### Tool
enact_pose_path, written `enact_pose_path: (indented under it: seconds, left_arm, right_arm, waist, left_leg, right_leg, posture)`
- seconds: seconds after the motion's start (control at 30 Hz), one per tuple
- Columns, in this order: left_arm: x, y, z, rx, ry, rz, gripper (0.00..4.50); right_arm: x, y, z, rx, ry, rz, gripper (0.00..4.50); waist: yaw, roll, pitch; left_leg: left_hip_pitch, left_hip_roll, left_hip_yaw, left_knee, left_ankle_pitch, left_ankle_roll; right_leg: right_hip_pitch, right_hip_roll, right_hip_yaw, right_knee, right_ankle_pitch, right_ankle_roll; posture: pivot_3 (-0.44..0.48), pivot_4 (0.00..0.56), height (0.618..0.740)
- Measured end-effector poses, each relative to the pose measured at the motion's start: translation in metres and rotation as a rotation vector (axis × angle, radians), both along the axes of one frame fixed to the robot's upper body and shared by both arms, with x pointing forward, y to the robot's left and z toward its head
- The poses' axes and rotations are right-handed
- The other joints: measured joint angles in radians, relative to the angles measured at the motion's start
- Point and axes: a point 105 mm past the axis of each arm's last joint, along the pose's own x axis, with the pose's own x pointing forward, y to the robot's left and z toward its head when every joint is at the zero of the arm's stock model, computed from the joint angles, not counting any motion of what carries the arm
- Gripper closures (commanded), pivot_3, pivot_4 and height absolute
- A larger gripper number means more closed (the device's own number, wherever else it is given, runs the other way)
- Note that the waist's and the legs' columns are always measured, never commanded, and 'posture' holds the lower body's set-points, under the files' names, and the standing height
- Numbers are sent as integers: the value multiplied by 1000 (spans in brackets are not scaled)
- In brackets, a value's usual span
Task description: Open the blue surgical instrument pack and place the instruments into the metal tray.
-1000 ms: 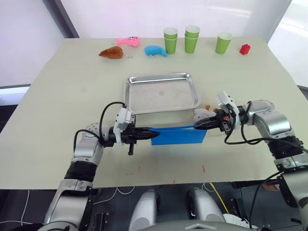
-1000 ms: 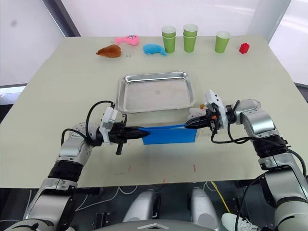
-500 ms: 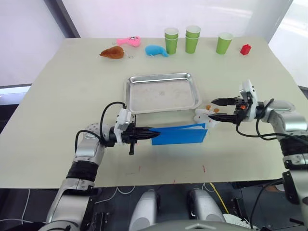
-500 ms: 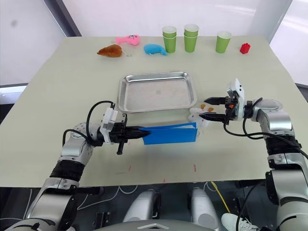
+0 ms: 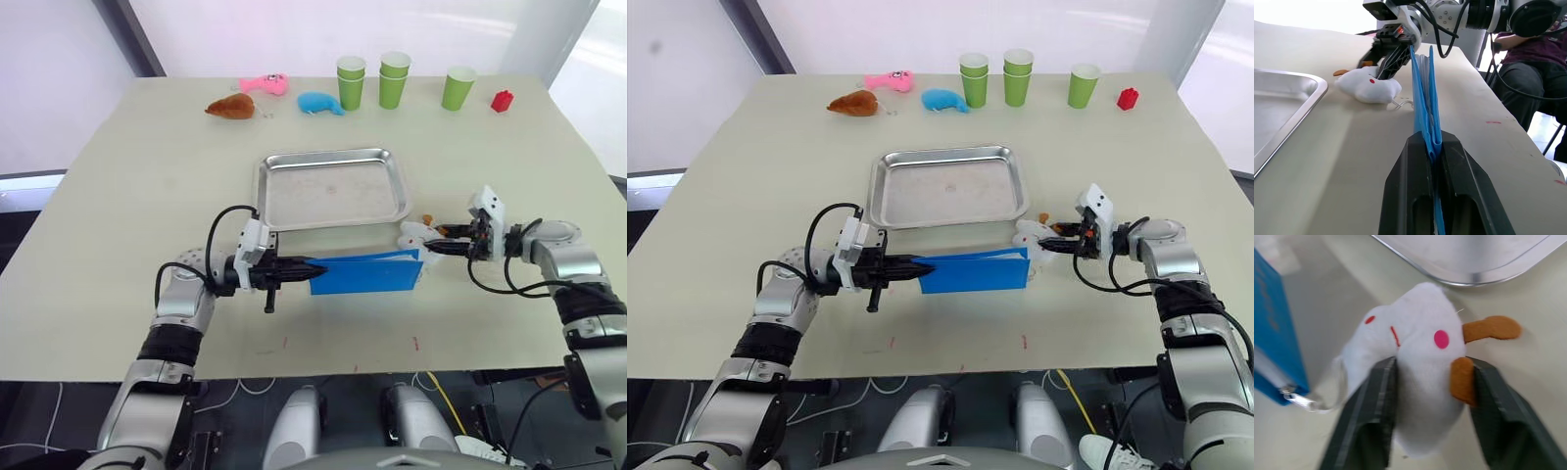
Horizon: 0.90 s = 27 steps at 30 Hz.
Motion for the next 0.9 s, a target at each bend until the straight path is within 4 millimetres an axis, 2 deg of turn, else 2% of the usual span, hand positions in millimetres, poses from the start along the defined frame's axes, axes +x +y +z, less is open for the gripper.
enact_pose_path:
  seconds: [0.03,0.23,0.53,0.6,0.8,0.9]
  left_arm:
    - [0,0,0,0,0,0,4500]
    - [0,0,0,-3,-2,4,4500]
    - [10,-4,0,-20,0,34,4500]
    - [12,-5,0,-19,-5,36,4500]
    - [21,-16,1,-20,-20,35,4500]
    - [24,-19,2,-20,-23,33,4500]
  right_arm:
    - [-1,-1,1,8,7,0,4272]
    - [-10,-13,8,126,97,-70,4272]
    - [-3,-36,50,387,63,-239,4272]
    - [-3,-37,54,412,56,-248,4272]
    - [-1,-29,96,564,-37,-245,4272]
    - [-1,-25,113,582,-75,-232,4272]
  waist:
    - [0,0,0]
    - [1,0,0]
    - [6,0,0]
    - [6,0,0]
    - [11,0,0]
    - [15,0,0]
  left_leg:
    - [0,0,0,0,0,0]
    - [0,0,0,0,0,0]
    - [-1,-1,0,0,0,0]
    - [-1,-1,0,0,0,0]
    - [-1,-1,0,0,0,0]
    - [-1,-1,-1,0,0,0]
  right_leg:
    - [0,0,0,0,0,0]
    - [0,0,0,0,0,0]
    - [0,0,0,0,0,0]
    - [0,0,0,0,0,0]
    - [0,0,0,0,0,0]
    - [0,0,-1,0,0,0]
  posture:
    - [0,150,740]
    - [0,150,740]
    - [0,150,740]
    - [0,150,740]
    - [0,150,740]
    - [0,150,740]
